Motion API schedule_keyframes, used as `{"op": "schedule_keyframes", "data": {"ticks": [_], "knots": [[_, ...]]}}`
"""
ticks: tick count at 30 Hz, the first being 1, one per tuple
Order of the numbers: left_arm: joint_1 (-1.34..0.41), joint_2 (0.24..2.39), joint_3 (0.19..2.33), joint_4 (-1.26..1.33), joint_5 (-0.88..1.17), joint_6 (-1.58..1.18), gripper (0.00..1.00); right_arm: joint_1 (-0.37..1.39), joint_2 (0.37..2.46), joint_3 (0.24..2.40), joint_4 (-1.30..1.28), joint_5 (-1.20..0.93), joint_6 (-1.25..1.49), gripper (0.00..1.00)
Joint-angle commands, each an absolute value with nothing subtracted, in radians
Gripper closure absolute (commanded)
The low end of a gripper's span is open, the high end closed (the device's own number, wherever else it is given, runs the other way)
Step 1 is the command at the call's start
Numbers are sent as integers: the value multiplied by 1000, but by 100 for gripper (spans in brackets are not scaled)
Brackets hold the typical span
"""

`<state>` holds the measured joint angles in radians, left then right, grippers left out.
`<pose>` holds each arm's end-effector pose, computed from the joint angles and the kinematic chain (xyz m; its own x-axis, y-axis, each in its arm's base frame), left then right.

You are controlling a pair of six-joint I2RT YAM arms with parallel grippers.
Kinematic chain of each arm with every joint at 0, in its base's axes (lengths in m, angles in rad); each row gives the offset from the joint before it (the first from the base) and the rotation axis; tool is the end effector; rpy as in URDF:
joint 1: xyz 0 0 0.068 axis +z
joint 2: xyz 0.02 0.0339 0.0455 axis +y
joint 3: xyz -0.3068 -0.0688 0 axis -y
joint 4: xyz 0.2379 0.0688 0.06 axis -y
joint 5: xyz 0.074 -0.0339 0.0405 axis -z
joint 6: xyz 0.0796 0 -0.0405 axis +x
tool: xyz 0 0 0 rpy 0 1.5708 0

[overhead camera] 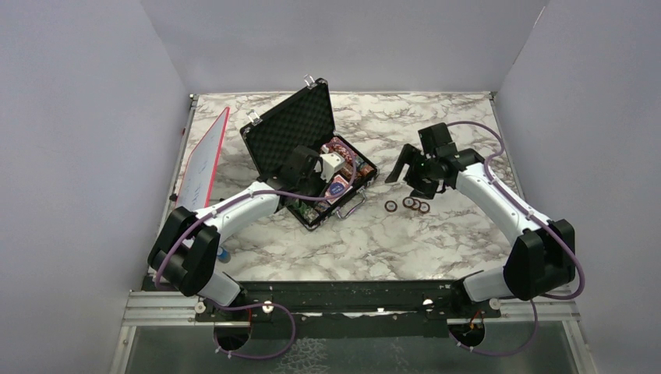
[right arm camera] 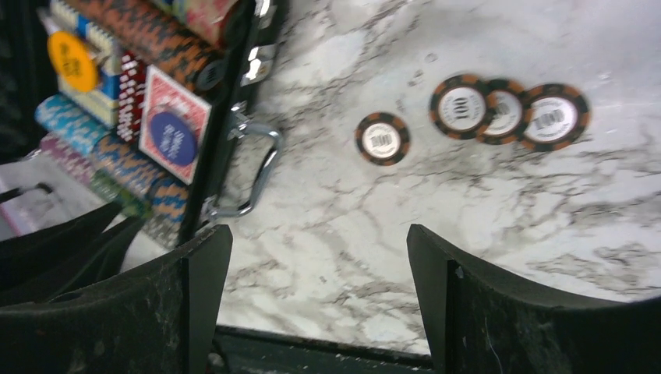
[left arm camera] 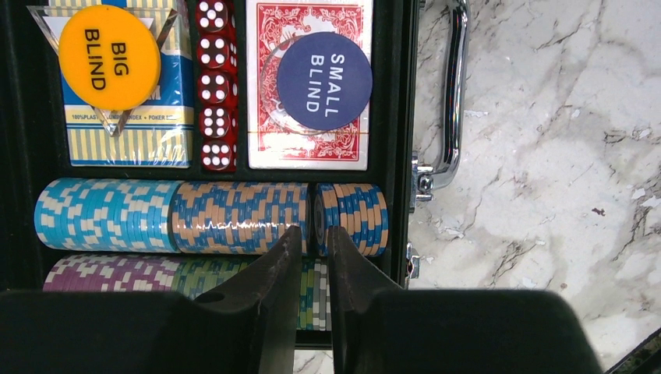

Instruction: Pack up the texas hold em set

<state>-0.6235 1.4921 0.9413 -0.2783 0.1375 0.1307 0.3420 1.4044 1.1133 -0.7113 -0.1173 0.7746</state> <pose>0.2642 -0.2034 0.2333 -0.5083 0.5246 -0.6829 0.7260 0.6876 -0.0122 0.2764 0.1083 0.2763 -0.8419 0.4376 -0.3157 0.2749 0.8513 0.4470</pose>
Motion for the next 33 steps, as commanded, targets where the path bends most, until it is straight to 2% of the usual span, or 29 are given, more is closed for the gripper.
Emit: {"op": "schedule_keyframes", "data": {"ticks": [1,6,12,16,21,27,33], "knots": [[-620,1417,992,-201,145,28,69,328,1458,1131,-777,94,680,15],[-621,1357,1003,-47,223,-171,49,298,1541,1118,-779,178,627,12],[-622,1334,986,99,280,-313,38,279,1620,1105,-767,211,598,1],[-621,1346,992,123,310,-355,29,272,1640,1104,-747,193,588,0],[-621,1355,989,109,310,-382,29,274,1694,1148,-762,156,562,0],[-621,1340,975,86,311,-393,29,306,1716,1209,-766,146,530,9],[-621,1327,971,65,305,-375,29,337,1790,1252,-804,213,553,10]]}}
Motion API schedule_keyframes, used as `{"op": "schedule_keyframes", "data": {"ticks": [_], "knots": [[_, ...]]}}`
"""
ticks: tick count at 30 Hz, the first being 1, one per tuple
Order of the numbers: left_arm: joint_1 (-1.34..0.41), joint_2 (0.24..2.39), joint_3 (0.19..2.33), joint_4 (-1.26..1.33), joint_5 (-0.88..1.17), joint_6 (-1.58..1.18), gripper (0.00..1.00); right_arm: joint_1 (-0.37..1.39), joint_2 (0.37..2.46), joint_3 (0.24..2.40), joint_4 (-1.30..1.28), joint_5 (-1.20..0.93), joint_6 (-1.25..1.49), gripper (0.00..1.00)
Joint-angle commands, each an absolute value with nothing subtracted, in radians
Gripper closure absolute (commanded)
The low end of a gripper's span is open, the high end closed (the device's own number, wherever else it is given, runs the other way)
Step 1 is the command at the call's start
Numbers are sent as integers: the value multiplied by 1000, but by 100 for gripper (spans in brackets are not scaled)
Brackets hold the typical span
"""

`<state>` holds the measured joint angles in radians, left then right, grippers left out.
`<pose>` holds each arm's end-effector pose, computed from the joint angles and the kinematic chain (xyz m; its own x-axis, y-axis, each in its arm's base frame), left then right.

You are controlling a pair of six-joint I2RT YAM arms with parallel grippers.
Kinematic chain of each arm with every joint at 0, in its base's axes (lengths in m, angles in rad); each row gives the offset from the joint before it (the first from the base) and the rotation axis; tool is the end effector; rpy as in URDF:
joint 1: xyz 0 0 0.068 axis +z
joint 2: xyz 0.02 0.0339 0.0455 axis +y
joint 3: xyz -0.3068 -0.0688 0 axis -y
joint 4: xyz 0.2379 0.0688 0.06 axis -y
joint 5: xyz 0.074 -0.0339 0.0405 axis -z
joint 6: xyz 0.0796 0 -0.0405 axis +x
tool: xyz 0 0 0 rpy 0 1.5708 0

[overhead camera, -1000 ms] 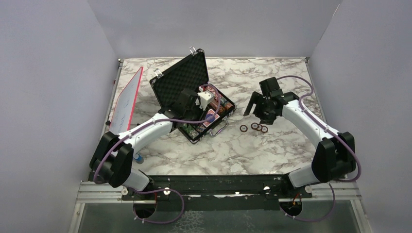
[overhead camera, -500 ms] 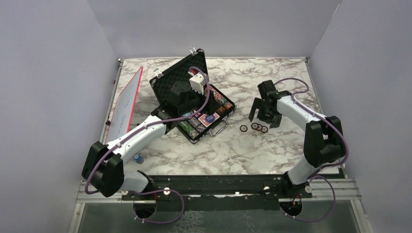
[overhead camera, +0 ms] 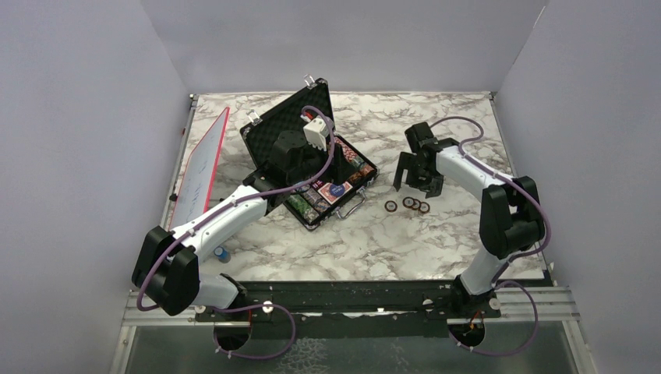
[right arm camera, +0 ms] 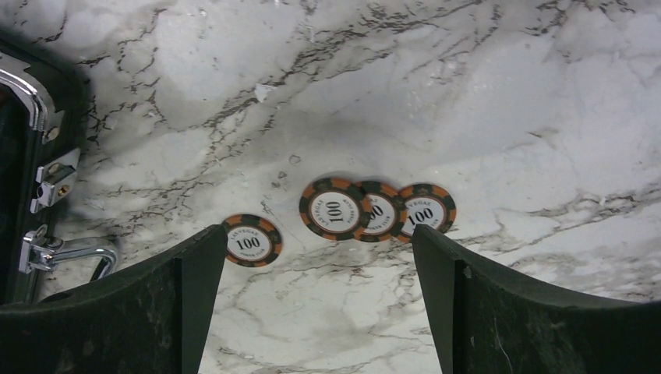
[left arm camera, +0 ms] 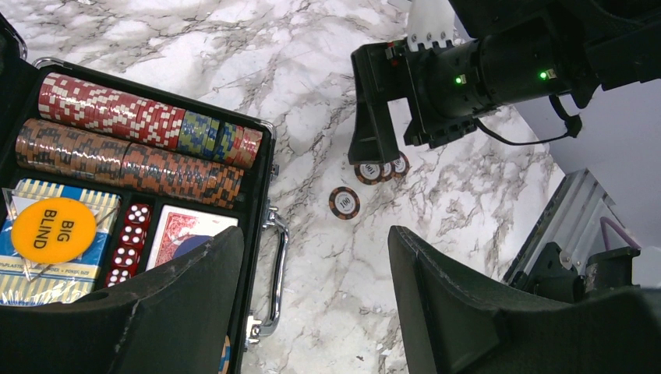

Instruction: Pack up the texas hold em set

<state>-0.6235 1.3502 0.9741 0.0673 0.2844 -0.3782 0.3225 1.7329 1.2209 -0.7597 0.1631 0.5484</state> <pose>0.2626 -0.2163 0.3356 -0.5164 -0.0652 -0.8539 0.6314 0.6446 -0.4310 0.3372 0.0991 0.2063 -0.9128 0.2373 -0.3323 0.2443 0.9695 0.0212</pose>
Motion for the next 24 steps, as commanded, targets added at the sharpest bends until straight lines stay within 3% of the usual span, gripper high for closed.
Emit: {"op": "schedule_keyframes", "data": {"ticks": [1,13,24], "knots": [[-621,1327,972,61,305,-373,29,337,1798,1250,-805,220,554,10],[-621,1323,966,52,307,-370,29,335,1818,1177,-810,297,566,13],[-621,1326,967,54,306,-380,29,287,1769,1088,-712,205,552,12]]}}
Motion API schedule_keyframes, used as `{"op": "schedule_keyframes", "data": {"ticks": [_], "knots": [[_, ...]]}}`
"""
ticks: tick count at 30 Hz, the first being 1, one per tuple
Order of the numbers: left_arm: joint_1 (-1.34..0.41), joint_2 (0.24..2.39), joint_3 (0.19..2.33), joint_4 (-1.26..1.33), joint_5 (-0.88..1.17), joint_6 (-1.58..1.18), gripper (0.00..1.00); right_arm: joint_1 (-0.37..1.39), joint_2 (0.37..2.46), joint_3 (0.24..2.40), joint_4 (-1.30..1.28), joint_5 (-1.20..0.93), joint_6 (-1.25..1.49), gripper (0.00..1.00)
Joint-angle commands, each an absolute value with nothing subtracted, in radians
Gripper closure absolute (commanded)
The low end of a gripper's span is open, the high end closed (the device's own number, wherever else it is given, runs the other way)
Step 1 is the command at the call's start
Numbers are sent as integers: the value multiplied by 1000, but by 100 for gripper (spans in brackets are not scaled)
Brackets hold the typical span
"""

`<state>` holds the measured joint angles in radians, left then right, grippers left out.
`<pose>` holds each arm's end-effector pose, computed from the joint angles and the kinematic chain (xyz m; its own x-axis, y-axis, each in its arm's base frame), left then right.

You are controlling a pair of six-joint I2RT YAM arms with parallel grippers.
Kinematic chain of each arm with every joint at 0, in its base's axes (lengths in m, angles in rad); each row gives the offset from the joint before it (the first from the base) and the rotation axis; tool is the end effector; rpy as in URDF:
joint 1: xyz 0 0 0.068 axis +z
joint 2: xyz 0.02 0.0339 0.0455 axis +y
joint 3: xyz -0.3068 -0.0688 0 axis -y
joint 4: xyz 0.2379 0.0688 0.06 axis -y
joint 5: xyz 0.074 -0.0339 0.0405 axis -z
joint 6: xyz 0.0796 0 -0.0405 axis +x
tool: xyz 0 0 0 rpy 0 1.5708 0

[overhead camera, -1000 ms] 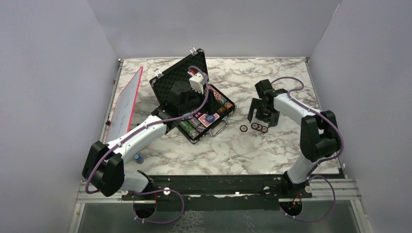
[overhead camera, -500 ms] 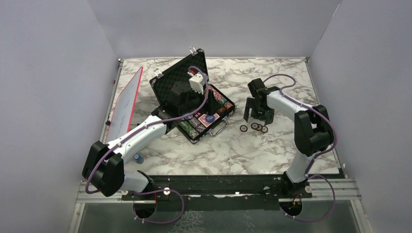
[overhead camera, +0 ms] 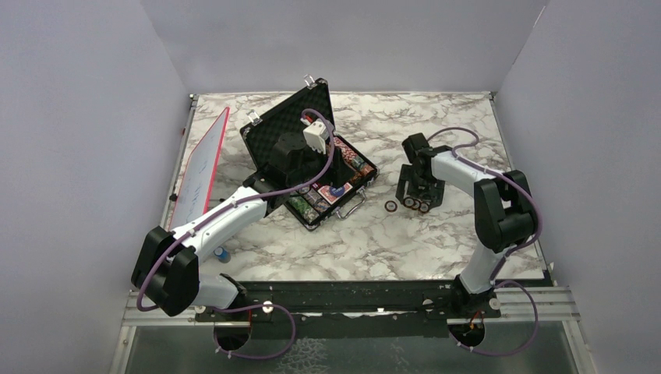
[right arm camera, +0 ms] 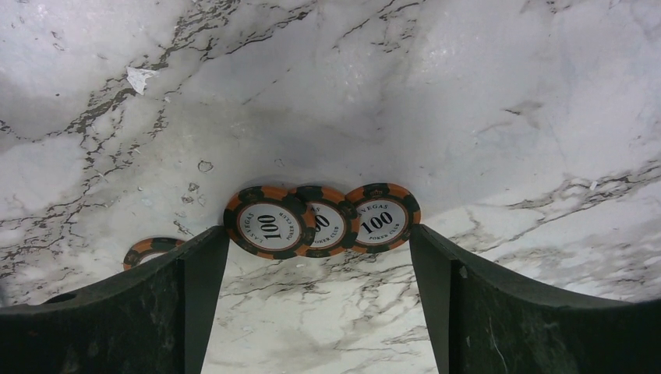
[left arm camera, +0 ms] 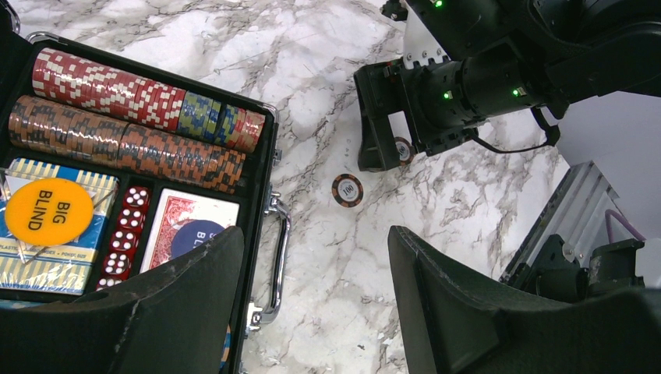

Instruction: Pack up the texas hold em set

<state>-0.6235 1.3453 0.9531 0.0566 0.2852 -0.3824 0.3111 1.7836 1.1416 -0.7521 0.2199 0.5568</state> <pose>0.2598 -0.2145 0.3275 -0.5376 -0.0544 -0.8414 0.6201 0.6506 -0.4383 0.3270 0.0869 0.1697 -0.9342 0.2414 -0.2627 0.2726 0.9580 -0.0894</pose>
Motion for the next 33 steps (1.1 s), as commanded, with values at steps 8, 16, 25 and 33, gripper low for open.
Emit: {"op": "schedule_keyframes", "data": {"ticks": [8,16,25,33], "knots": [[-621,1334,980,47,291,-360,29,261,1751,1066,-647,195,600,0],[-621,1339,974,62,292,-379,29,182,1729,976,-577,128,595,2],[-621,1346,984,52,286,-377,29,175,1701,944,-605,100,560,29],[-621,1357,996,49,281,-378,29,176,1683,972,-642,50,501,20]]}}
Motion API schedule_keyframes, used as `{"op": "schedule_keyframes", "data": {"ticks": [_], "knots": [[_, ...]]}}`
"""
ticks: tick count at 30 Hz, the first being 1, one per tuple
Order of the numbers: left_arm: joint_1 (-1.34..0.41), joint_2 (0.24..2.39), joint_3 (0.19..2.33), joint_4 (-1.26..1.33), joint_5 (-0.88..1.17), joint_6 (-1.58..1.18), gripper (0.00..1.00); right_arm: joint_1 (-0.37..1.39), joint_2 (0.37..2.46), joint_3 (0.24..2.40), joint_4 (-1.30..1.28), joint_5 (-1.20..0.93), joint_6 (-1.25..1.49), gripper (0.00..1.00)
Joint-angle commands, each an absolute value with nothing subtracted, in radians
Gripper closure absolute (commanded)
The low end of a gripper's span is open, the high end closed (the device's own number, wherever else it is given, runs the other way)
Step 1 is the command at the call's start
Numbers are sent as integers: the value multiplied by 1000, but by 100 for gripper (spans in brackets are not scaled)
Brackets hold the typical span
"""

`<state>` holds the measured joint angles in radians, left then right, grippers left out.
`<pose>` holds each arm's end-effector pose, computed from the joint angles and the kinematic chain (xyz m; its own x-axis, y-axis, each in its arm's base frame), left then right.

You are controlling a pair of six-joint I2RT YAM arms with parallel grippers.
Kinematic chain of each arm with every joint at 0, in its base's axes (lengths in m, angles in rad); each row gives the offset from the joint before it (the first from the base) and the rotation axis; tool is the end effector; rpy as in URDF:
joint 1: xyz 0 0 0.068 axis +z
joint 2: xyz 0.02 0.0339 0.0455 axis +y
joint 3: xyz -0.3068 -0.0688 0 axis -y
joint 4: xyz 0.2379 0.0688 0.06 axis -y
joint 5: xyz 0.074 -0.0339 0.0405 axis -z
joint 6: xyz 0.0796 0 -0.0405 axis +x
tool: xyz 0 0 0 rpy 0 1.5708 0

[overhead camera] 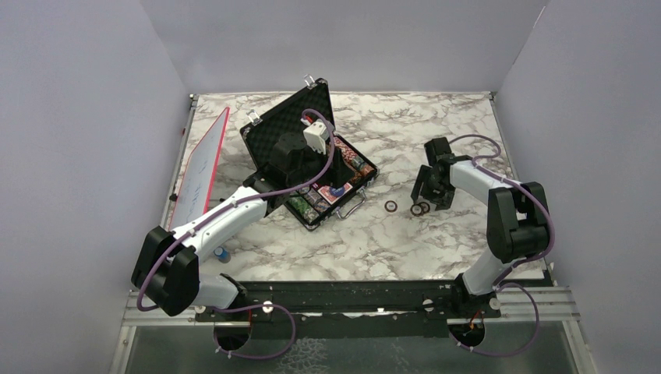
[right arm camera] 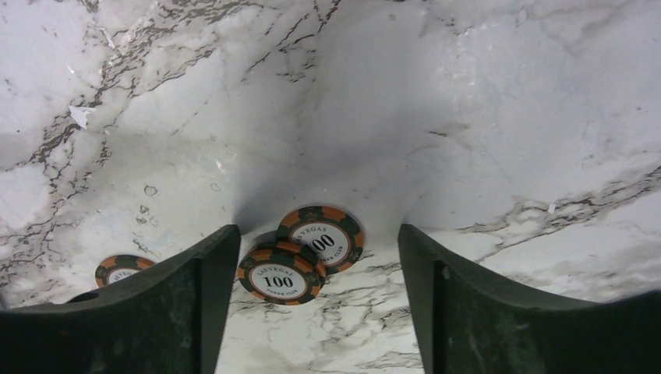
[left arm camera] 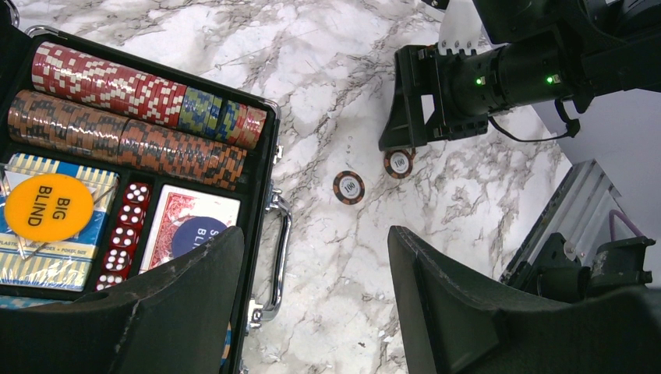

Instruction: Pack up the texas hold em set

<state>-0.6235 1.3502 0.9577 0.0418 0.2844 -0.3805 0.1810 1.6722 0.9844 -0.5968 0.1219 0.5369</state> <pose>0.2604 -0.2148 0.3256 -0.5465 -0.0460 -0.8362 0.6154 0.6551 -0.4383 0.3127 0.0474 0.1673 -0.8850 0.3542 -0.3022 0.3581 0.9326 0.0442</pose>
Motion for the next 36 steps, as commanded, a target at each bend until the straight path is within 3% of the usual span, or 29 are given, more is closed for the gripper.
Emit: {"op": "schedule_keyframes", "data": {"ticks": [1,6,11,21,28,36], "knots": [[-621,1358,995,50,277,-377,29,178,1677,978,-654,44,496,19],[-621,1354,992,51,271,-380,29,178,1637,972,-690,30,494,16],[-621,1353,988,59,274,-389,29,190,1633,942,-693,49,549,20],[-621,1354,991,60,274,-394,29,229,1666,908,-658,73,600,47],[-621,1344,993,51,269,-391,29,228,1678,916,-648,65,609,72],[-621,1334,987,41,257,-391,29,229,1642,1035,-771,26,555,78]]}}
